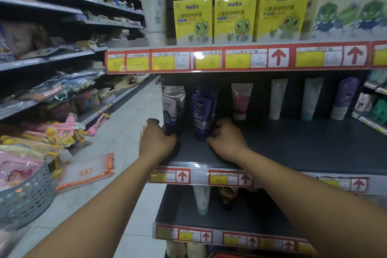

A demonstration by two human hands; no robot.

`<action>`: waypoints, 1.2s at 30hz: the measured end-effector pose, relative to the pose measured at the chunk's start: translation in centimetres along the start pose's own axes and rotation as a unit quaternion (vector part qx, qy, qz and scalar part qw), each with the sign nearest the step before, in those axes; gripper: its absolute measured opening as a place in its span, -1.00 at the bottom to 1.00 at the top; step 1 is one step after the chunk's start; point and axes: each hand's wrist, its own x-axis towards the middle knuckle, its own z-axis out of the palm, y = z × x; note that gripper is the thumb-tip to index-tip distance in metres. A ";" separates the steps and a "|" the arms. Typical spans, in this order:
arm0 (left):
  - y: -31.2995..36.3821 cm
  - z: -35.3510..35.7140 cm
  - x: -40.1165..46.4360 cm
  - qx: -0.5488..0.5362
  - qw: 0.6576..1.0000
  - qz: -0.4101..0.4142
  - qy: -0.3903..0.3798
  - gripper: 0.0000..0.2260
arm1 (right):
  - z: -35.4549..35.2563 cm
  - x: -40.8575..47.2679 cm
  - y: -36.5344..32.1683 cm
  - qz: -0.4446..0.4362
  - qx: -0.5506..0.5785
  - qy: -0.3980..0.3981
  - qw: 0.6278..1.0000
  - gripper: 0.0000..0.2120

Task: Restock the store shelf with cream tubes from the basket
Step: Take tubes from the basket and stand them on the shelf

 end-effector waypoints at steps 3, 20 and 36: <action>0.3 -0.3 -1.5 0.050 0.998 0.032 0.021 -0.51 | -1.5 -1.6 0.6 -0.039 -0.049 0.017 0.998 -0.50; 8.0 0.7 -13.6 0.101 0.972 0.211 -0.026 -0.67 | -11.6 -11.5 4.7 -0.081 -0.134 0.103 0.982 -0.68; 9.1 9.1 -24.4 0.104 0.942 0.282 -0.149 -0.75 | -14.1 -21.1 14.3 -0.027 -0.130 0.097 0.986 -0.88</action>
